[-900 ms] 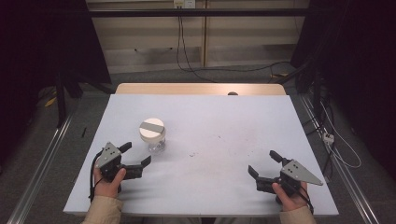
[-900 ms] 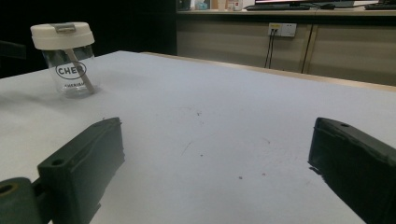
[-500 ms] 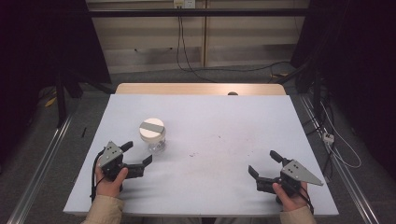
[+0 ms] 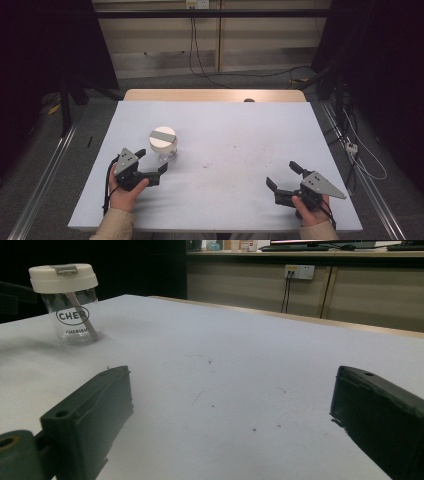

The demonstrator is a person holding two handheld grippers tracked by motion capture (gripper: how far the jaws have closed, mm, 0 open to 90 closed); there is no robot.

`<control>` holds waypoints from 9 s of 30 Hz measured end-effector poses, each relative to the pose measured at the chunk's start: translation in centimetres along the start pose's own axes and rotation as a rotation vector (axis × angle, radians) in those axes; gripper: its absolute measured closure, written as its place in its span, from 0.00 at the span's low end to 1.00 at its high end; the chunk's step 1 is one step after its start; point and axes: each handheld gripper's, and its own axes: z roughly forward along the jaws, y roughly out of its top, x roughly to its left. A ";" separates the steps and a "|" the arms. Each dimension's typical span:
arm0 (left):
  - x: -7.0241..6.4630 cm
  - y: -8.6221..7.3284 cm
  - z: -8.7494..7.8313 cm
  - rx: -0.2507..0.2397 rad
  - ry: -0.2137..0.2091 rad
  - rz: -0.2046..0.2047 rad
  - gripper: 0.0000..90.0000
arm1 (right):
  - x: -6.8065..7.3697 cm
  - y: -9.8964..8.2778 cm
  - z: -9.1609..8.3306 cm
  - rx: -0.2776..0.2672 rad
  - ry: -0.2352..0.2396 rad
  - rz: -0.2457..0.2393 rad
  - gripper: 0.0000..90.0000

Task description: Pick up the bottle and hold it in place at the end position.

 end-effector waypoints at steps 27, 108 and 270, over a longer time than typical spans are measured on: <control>-0.5 0.6 3.9 0.071 0.092 -0.052 0.06 | 0.0 0.0 0.1 0.003 0.000 0.001 0.03; -0.6 2.5 6.4 0.074 0.077 0.046 0.20 | -0.2 0.1 0.0 -0.011 0.009 0.002 0.03; -6.9 5.1 17.3 0.080 -0.197 0.157 0.21 | 0.5 1.2 4.2 0.087 0.067 0.002 0.03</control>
